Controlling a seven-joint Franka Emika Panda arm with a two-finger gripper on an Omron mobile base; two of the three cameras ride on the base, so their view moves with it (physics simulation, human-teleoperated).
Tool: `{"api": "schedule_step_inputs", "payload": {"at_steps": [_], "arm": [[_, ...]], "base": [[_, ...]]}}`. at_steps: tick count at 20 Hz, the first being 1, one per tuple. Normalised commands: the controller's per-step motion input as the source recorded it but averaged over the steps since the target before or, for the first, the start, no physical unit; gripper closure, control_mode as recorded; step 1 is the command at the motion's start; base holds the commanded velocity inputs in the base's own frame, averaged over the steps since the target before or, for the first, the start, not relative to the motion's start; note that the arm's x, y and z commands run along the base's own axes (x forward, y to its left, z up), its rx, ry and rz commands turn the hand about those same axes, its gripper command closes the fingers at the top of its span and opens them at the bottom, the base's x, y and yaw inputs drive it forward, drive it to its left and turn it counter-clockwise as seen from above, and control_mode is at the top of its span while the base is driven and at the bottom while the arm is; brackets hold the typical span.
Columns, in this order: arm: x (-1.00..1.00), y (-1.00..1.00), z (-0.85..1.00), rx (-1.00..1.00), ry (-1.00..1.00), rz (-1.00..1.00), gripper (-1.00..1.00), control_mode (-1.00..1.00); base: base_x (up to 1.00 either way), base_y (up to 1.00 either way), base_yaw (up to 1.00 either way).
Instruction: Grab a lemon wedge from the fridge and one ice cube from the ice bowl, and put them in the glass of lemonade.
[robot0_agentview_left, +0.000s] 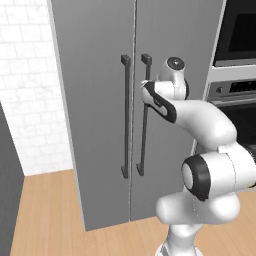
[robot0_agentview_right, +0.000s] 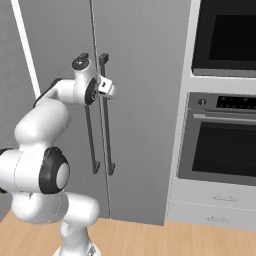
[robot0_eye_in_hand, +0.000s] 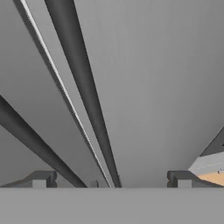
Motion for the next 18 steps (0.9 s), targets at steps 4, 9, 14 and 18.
{"api": "schedule_step_inputs", "payload": {"at_steps": [4, 9, 14, 18], "arm": [[0.44, 0.12, -0.01, 0.0, 0.17, 0.12, -1.0, -1.0], [0.36, 0.02, -0.25, 0.0, 0.05, 0.08, -1.0, -1.0], [0.4, 0.0, -0.3, 0.0, 0.0, 0.0, -1.0, -1.0], [0.49, 0.01, -0.24, 0.0, 0.0, 0.0, -1.0, -1.0]], "base": [[0.0, 0.0, 0.0], [0.0, 0.0, 0.0], [0.0, 0.0, 0.0], [0.0, 0.0, 0.0]]}}
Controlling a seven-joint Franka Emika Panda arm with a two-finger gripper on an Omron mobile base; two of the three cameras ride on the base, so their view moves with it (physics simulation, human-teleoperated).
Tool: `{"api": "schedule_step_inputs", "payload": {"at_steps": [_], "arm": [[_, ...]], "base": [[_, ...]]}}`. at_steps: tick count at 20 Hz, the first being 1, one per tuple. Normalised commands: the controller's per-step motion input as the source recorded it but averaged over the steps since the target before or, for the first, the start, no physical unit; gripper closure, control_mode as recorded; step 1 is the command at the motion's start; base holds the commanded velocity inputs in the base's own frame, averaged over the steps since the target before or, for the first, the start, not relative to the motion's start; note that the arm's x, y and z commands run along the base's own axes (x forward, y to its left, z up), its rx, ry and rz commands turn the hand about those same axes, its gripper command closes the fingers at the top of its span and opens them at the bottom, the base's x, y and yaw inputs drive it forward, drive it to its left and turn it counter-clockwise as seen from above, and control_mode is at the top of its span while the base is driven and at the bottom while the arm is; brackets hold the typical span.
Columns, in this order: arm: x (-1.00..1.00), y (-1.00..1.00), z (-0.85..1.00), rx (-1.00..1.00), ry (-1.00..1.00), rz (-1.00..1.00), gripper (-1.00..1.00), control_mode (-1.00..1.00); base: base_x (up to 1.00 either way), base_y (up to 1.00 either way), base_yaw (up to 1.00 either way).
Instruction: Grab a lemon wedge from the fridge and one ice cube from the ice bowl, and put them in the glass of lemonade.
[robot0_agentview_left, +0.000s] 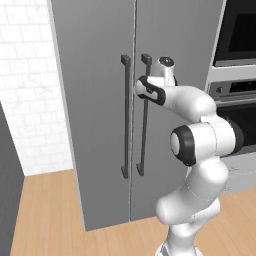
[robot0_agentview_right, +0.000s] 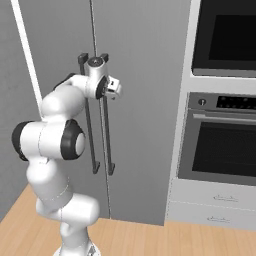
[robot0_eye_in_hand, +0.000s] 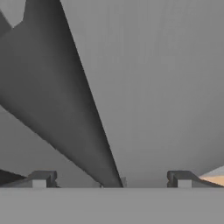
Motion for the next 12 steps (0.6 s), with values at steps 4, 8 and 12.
{"api": "schedule_step_inputs", "payload": {"at_steps": [4, 8, 12], "arm": [[0.36, 0.04, -0.26, 0.0, 0.0, 0.0, -1.0, -1.0], [0.2, 0.08, -0.26, 0.0, -0.03, 0.0, -1.0, -1.0], [0.29, 0.13, -0.28, 0.0, -0.08, 0.0, -1.0, -1.0]], "base": [[0.0, 0.0, 0.0], [0.0, 0.0, 0.0], [0.0, 0.0, 0.0]]}}
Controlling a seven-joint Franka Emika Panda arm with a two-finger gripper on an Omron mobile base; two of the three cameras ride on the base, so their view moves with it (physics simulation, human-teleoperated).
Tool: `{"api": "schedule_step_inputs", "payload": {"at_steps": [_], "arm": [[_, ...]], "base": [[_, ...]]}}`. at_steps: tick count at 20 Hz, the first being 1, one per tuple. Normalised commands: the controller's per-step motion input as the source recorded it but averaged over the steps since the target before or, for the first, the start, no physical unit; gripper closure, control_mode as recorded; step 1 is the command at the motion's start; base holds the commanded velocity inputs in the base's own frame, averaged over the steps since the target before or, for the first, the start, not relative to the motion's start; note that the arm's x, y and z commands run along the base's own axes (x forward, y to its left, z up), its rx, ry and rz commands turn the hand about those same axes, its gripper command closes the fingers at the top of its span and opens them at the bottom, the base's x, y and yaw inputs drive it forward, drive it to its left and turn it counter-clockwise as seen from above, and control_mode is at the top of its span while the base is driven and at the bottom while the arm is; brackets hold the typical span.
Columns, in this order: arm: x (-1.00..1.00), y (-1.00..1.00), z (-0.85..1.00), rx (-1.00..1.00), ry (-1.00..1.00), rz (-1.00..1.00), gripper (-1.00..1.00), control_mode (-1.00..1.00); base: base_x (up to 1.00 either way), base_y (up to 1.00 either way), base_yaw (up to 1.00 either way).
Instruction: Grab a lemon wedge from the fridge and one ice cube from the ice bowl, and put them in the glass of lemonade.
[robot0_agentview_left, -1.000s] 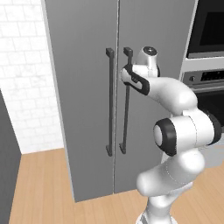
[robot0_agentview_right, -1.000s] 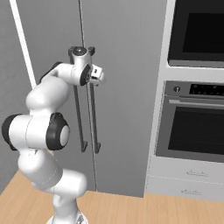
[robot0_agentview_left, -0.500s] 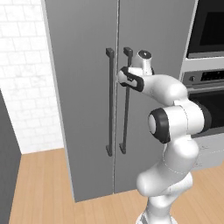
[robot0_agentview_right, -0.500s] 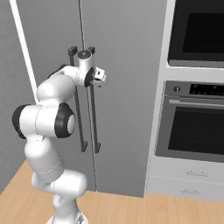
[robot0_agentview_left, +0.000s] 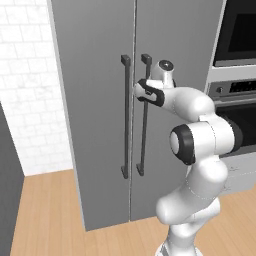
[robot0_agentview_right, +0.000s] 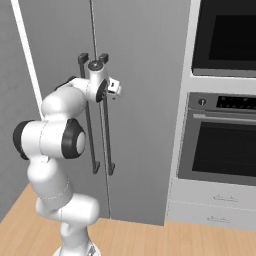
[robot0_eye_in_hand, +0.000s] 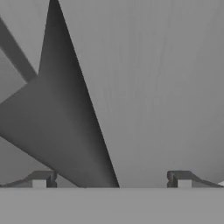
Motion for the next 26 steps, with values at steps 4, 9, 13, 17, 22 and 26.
{"api": "schedule_step_inputs", "payload": {"at_steps": [4, 9, 13, 17, 22, 26], "arm": [[0.36, 0.09, -0.09, 0.0, -0.01, 0.0, -1.0, -1.0], [0.37, 0.12, -0.14, 0.0, -0.04, 0.02, -1.0, -1.0], [0.47, 0.2, -0.16, 0.0, -0.05, 0.02, 1.0, -1.0], [0.32, 0.13, -0.03, 0.0, -0.01, 0.0, 1.0, -1.0], [0.21, -0.04, 0.04, -0.09, 0.08, -0.06, 1.0, -1.0], [-0.03, -0.48, 0.12, -0.02, 0.12, -0.18, 1.0, -1.0]], "base": [[0.0, 0.0, 0.0], [0.0, 0.0, 0.0], [0.0, 0.0, 0.0], [0.0, 0.0, 0.0], [0.0, 0.0, 0.0], [0.0, 0.0, 0.0]]}}
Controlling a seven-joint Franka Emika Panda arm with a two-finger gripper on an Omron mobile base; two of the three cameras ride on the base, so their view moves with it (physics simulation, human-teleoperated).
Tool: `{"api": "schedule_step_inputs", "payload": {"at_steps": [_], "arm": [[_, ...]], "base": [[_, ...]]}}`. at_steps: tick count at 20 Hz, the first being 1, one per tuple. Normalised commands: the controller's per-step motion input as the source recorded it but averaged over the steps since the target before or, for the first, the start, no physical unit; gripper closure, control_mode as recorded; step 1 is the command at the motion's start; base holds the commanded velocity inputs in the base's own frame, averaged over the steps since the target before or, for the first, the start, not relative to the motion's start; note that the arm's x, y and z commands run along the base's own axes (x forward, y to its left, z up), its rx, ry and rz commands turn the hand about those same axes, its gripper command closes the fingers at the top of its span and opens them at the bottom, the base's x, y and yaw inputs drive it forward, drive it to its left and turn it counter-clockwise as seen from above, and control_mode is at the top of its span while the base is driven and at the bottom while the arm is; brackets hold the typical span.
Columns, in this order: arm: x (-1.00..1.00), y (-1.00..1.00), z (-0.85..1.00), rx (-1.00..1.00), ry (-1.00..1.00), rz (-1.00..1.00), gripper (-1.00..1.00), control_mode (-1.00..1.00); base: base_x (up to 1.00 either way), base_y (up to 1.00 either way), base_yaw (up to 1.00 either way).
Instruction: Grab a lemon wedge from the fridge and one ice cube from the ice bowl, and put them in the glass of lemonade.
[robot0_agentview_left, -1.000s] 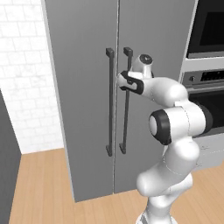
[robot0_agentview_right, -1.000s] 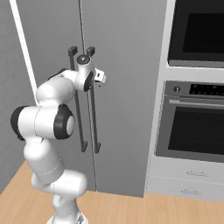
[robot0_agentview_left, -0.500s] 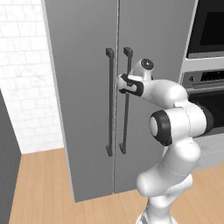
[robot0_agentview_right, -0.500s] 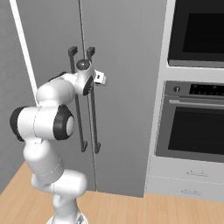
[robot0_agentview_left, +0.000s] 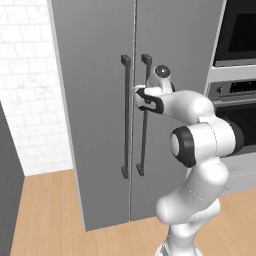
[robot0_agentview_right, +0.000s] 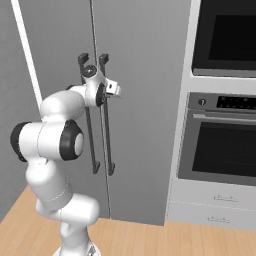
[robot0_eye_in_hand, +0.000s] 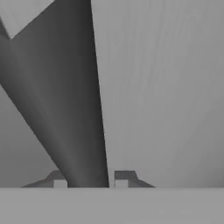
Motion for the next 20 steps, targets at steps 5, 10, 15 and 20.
{"api": "schedule_step_inputs", "payload": {"at_steps": [5, 10, 15, 20], "arm": [[-0.27, -0.97, 0.0, 0.05, 0.02, -0.3, 1.0, -1.0], [-0.51, -1.0, 0.0, 0.11, 0.0, -0.34, 1.0, -1.0], [-0.71, -1.0, 0.0, 0.14, 0.01, -0.33, 1.0, -1.0], [-0.73, -1.0, 0.0, 0.16, 0.03, -0.34, 1.0, -1.0]], "base": [[0.0, 0.0, 0.0], [0.0, 0.0, 0.0], [0.0, 0.0, 0.0], [0.0, 0.0, 0.0]]}}
